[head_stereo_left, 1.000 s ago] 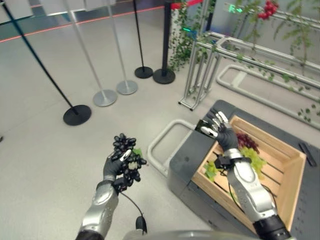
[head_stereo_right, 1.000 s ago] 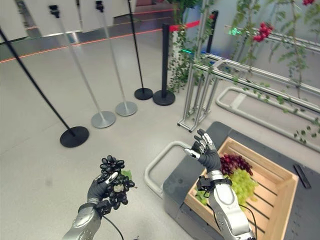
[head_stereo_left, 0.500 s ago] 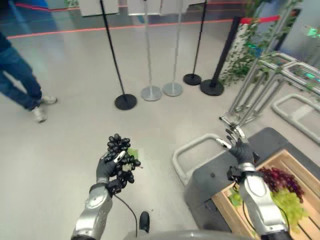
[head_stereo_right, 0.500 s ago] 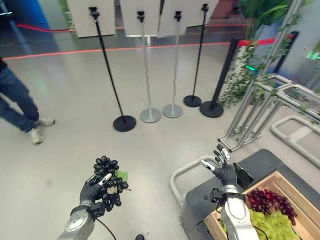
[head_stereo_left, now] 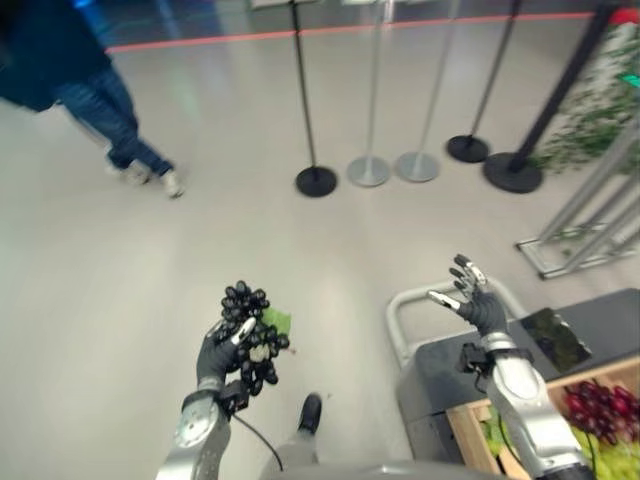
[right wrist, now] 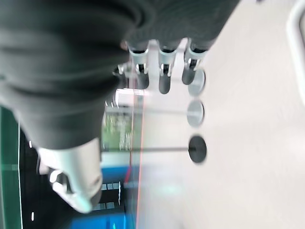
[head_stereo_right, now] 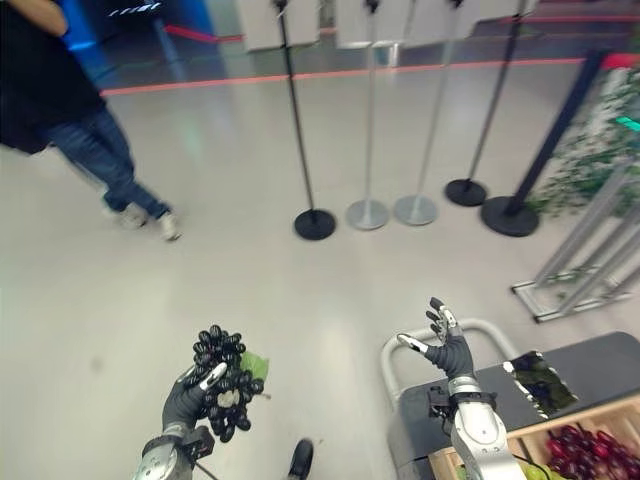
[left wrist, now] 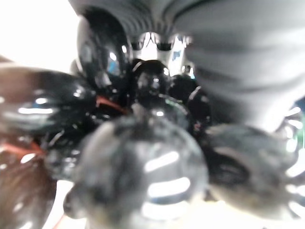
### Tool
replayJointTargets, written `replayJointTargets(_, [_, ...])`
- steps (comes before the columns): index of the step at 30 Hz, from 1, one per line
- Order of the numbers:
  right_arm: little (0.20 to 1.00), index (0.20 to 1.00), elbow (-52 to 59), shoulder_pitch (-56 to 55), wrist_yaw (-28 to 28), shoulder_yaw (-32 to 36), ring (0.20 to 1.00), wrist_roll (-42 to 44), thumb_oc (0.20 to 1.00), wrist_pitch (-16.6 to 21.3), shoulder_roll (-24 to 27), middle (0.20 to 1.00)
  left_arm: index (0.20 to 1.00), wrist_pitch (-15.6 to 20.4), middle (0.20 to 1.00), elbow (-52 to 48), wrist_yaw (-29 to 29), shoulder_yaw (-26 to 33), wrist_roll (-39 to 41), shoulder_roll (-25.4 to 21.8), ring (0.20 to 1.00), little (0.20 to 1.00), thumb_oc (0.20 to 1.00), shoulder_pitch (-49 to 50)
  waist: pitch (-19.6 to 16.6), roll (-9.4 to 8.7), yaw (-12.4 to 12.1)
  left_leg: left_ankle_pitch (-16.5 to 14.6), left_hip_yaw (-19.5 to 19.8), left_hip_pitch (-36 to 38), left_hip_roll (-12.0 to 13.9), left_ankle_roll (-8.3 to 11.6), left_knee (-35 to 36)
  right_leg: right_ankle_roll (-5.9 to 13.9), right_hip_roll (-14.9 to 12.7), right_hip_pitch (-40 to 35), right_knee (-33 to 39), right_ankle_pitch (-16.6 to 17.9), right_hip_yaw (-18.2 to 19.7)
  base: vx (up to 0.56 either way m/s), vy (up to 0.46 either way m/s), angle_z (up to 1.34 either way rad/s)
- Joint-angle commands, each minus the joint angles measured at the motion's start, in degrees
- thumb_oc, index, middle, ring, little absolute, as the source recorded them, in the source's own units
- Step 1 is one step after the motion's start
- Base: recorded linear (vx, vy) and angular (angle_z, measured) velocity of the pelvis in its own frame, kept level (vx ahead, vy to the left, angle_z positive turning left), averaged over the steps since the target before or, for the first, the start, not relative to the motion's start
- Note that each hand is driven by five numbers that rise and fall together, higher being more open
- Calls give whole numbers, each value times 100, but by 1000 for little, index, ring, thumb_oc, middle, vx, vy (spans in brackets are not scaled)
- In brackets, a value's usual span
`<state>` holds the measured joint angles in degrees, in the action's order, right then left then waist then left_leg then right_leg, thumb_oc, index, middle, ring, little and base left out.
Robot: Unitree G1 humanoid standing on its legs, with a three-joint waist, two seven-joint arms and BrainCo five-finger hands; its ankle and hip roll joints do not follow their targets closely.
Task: Pick up the fruits from the basket on one side to the basket on the other side
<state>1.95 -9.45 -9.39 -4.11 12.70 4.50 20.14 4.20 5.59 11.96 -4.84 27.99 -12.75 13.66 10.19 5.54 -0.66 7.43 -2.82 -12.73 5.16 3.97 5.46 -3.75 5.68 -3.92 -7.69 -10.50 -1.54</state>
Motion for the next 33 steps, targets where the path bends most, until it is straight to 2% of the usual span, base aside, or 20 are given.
replayJointTargets(1, [1000,1000,411,412,-143,400,1000,-185,1000,395,5,1000,200,501,200,-378,-173,346,8,-185,200,200,200,-436,7,-516,187,268,-811,297,342,137,-464,756,-897,259,1269,1166,-293,-162,-46,163])
replayJointTargets(4, [1000,1000,428,284,-78,370,1000,-183,1000,364,-22,1000,200,485,200,-524,-223,382,4,-111,200,200,200,-155,-47,-493,135,52,-208,610,268,141,-625,801,-1021,196,1269,1211,-569,-102,26,102])
replayJointTargets(7, [1000,1000,430,231,-62,389,1000,-173,1000,364,-32,1000,200,446,200,-595,-247,420,21,-64,200,200,200,-60,-95,-542,153,-262,-150,908,358,145,-790,836,-1170,211,1269,1259,-796,-128,71,75])
replayJointTargets(8, [1000,1000,435,189,-38,428,1000,-86,1000,387,-66,1000,200,426,200,-612,-272,458,59,-37,200,200,200,-12,-137,-588,195,-521,-269,1240,634,177,-969,851,-1287,255,1269,1310,-1058,-90,68,67])
replayJointTargets(9, [1000,1000,435,188,-38,428,1000,-86,1000,387,-66,1000,200,426,200,-613,-272,458,59,-36,200,200,200,-11,-134,-586,199,-523,-264,1242,637,178,-971,850,-1284,251,1269,1309,-1062,-169,175,118])
replayJointTargets(10, [1000,1000,420,133,-16,461,1000,0,1000,378,-97,1000,200,401,200,-612,-307,500,70,-27,200,200,200,36,-193,-573,221,-507,-242,1524,927,253,-1025,892,-1345,324,1269,1350,-1254,-72,105,90])
replayJointTargets(13, [1000,1000,449,141,-29,492,1000,24,1000,381,-110,1000,200,394,200,-631,-288,564,87,-36,200,200,200,37,-252,-504,214,-598,-23,1877,1088,374,-1064,1003,-1457,472,1269,1494,-1498,-120,249,72])
replayJointTargets(15, [1000,1000,494,149,-50,541,1000,29,1000,400,-124,1000,200,369,200,-650,-308,558,98,-60,200,200,200,-9,-291,-522,255,-800,-181,1937,1051,399,-864,1104,-1616,601,1269,1685,-1668,-106,267,44])
replayJointTargets(17, [1000,1000,513,152,-94,577,1000,17,1000,412,-137,1000,200,368,200,-660,-290,528,77,-90,200,200,200,-54,-281,-546,248,-775,-332,1865,1078,434,-726,1169,-1743,665,1269,1788,-1729,-98,318,64])
replayJointTargets(18, [1000,1000,585,141,-166,681,1000,40,1000,432,-154,1000,200,375,200,-603,-270,481,63,-146,200,200,200,-207,-215,-630,245,-879,-733,1734,1099,471,-777,1308,-2058,675,1269,1956,-1875,-71,284,71])
replayJointTargets(19, [1000,1000,585,137,-166,680,1000,39,1000,432,-153,1000,200,376,200,-602,-271,480,64,-145,200,200,200,-204,-208,-616,237,-909,-740,1753,1117,476,-791,1314,-2042,656,1269,1941,-1870,-110,439,88])
replayJointTargets(20, [1000,1000,617,106,-133,710,1000,56,1000,442,-194,1000,200,368,200,-590,-308,456,-2,-191,200,200,200,-249,-219,-622,224,-959,-825,1766,1066,462,-676,1425,-2176,646,1269,2020,-1985,-94,435,95])
replayJointTargets(21, [1000,1000,588,65,-128,729,1000,44,1000,412,-272,1000,200,341,200,-643,-347,397,-103,-330,200,200,200,-289,-231,-691,216,-988,-761,1839,821,373,-271,1548,-2374,678,1268,2206,-2032,-105,435,76])
replayJointTargets(22, [1000,1000,588,65,-128,729,1000,44,1000,412,-273,1000,200,341,200,-643,-347,397,-103,-330,200,200,200,-289,-231,-693,216,-986,-762,1841,818,372,-268,1548,-2377,678,1268,2206,-2031,-102,509,56])
replayJointTargets(24, [1000,1000,524,49,-97,670,1000,139,1000,413,-532,1000,200,329,200,-745,-318,385,-471,-659,200,200,200,-413,-155,-922,231,-1076,-440,1738,424,118,-46,1680,-2523,828,1063,2534,-1680,-42,452,49])
replayJointTargets(27, [1000,1000,380,130,-121,524,1000,158,1000,398,-615,1000,200,355,200,-739,-234,434,-617,-767,200,200,200,-414,-75,-936,234,-1089,-417,1725,157,-89,-46,1624,-2558,1058,652,2482,-1423,-8,372,61])
replayJointTargets(28, [1000,1000,394,107,-33,442,1000,220,1000,362,-666,1000,200,347,200,-696,-225,386,-570,-828,200,200,200,-443,-65,-905,315,-1085,-225,1747,-53,-232,-46,1443,-2208,1135,229,2231,-579,144,369,11])
replayJointTargets(29, [1000,1000,418,96,18,433,1000,237,1000,382,-654,1000,200,363,200,-713,-220,363,-547,-811,200,200,200,-453,-50,-860,395,-1116,-52,1778,-128,-303,-46,1379,-1768,1216,87,2030,-213,173,489,43])
replayJointTargets(31, [1000,1000,460,63,157,412,1000,271,1000,370,-589,1000,200,351,200,-812,-288,390,-539,-795,200,200,200,-391,-27,-781,417,-1078,184,1792,-205,-382,-46,1253,-1316,1354,-323,1654,-101,102,293,63])
replayJointTargets(33, [1000,1000,451,90,188,379,1000,317,1000,392,-570,1000,200,332,200,-767,-276,367,-523,-765,200,200,200,-408,-44,-794,460,-1062,450,1729,-300,-435,-46,1089,-760,1430,-214,1356,109,129,139,63])
